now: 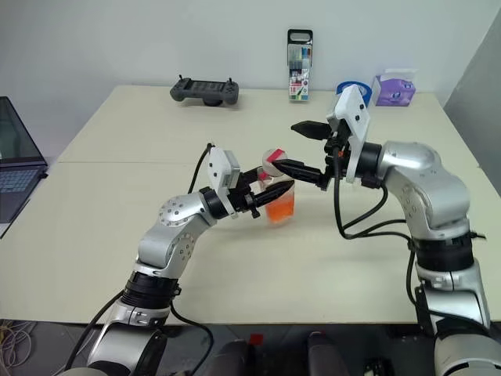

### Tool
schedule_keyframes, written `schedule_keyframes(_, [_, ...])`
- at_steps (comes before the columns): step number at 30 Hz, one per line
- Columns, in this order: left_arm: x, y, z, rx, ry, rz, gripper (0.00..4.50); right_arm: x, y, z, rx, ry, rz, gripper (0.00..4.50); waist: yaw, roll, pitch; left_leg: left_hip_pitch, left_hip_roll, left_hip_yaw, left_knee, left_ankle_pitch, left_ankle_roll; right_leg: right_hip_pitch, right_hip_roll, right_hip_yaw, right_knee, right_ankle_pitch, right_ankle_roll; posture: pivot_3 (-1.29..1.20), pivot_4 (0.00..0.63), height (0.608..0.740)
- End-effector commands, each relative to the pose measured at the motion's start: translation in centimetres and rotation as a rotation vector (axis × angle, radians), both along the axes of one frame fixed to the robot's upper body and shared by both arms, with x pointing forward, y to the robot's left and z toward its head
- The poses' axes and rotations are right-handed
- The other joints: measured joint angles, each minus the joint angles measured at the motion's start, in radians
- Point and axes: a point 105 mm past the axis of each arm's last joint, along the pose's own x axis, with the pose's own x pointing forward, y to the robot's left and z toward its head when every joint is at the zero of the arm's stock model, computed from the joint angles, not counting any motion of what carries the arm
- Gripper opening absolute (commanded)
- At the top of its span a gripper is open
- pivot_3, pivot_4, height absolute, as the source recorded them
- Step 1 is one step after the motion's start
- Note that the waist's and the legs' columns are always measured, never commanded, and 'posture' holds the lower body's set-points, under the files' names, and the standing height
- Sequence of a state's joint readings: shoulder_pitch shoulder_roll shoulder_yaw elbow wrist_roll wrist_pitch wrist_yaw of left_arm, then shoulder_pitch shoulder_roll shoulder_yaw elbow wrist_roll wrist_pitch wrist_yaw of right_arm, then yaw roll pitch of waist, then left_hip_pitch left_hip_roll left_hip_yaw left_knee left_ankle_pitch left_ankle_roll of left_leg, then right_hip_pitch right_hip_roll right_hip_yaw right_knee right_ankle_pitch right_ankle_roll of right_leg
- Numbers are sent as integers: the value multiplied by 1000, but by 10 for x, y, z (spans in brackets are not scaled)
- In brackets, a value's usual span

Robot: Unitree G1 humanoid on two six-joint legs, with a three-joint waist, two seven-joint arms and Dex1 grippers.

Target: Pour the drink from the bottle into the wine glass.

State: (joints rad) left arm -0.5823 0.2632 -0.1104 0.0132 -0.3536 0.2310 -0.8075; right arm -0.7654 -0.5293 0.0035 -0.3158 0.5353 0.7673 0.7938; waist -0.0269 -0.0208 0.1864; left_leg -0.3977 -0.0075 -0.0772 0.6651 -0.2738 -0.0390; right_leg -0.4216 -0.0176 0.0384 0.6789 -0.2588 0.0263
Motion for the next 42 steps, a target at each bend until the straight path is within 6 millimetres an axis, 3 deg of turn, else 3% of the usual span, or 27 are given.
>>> schedule_keyframes(1, [-4,-2,16,-33,-59,-17,1901,-29,15,13,40,-52,-27,4500,-3,0,0,0,0,0,0,0,0,0,0,0,0,0,0,0,150,740])
schedule_keyframes(4, [-2,0,15,-34,-53,-13,1901,-24,24,12,95,-36,-221,4500,-5,0,0,1,0,0,0,1,-1,0,0,0,2,0,0,0,150,740])
schedule_keyframes(7, [-2,1,15,-33,-51,-12,1899,-3,10,10,98,-23,-480,4500,-3,0,0,1,-1,-1,0,3,-3,0,0,0,2,0,0,0,150,740])
schedule_keyframes(17, [0,3,14,-29,-49,-9,1895,-7,5,-5,84,60,-650,4500,-3,0,0,0,-1,-1,-1,3,-3,0,0,-1,1,0,0,0,150,740])
schedule_keyframes(31, [1,1,14,-29,-50,-20,1895,-4,18,-18,134,134,-724,4500,-6,0,0,1,-1,-1,-1,4,-2,0,1,-1,2,0,0,0,150,740])
schedule_keyframes(37, [2,2,14,-27,-51,-13,1895,-16,30,-12,141,130,-666,4500,-6,0,0,1,-1,-1,-1,4,-2,0,1,-1,2,0,0,0,150,740])
schedule_keyframes(42, [3,3,13,-20,-44,-13,1895,-16,29,-17,140,156,-704,4500,-6,1,0,1,-1,-2,-1,4,-2,0,1,-1,2,0,0,0,150,740])
